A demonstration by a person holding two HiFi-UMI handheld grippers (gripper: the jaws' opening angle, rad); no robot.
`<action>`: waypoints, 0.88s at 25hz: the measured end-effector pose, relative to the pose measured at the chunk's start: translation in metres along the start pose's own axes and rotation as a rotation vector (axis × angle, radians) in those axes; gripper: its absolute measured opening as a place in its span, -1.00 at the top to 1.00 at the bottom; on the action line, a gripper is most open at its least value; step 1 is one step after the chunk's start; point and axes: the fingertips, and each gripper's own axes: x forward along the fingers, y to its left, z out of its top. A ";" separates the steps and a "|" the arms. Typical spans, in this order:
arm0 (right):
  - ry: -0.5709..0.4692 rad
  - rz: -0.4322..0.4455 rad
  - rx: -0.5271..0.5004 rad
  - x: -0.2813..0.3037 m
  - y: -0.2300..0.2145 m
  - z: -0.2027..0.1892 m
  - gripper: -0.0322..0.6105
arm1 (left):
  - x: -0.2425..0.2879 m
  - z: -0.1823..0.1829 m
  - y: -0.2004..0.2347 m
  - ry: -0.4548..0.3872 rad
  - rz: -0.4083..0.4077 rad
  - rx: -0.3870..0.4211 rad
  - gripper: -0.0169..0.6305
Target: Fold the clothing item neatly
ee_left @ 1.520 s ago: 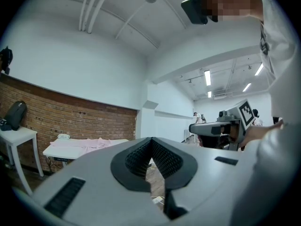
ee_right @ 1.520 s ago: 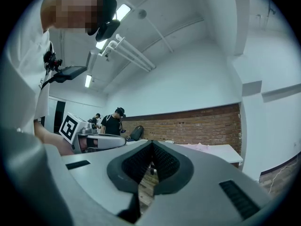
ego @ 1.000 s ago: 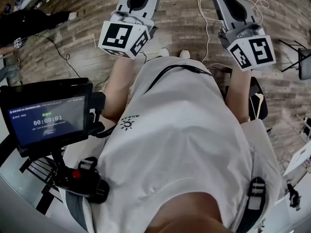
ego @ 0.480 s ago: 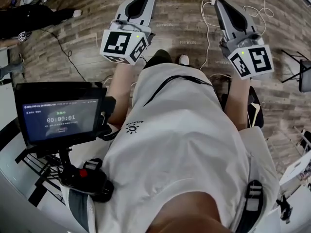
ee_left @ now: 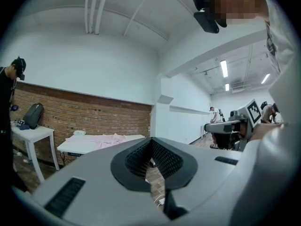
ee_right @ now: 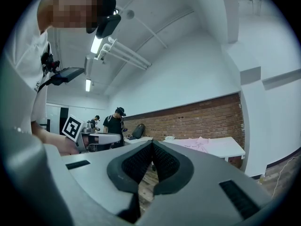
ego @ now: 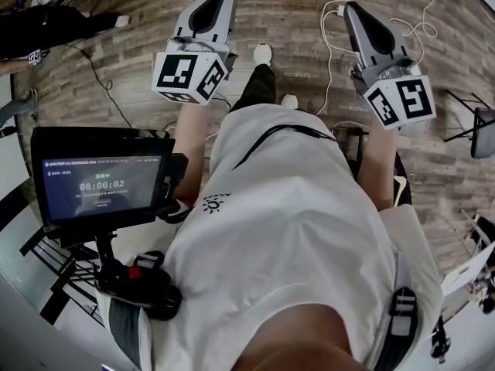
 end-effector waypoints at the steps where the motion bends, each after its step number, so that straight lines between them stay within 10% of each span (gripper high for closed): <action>1: -0.001 -0.002 -0.003 0.000 -0.002 0.001 0.91 | 0.002 0.002 -0.001 -0.006 -0.004 0.003 0.95; 22: 0.044 -0.049 -0.039 0.235 -0.089 0.007 0.91 | 0.171 0.013 0.178 -0.005 -0.133 0.005 0.95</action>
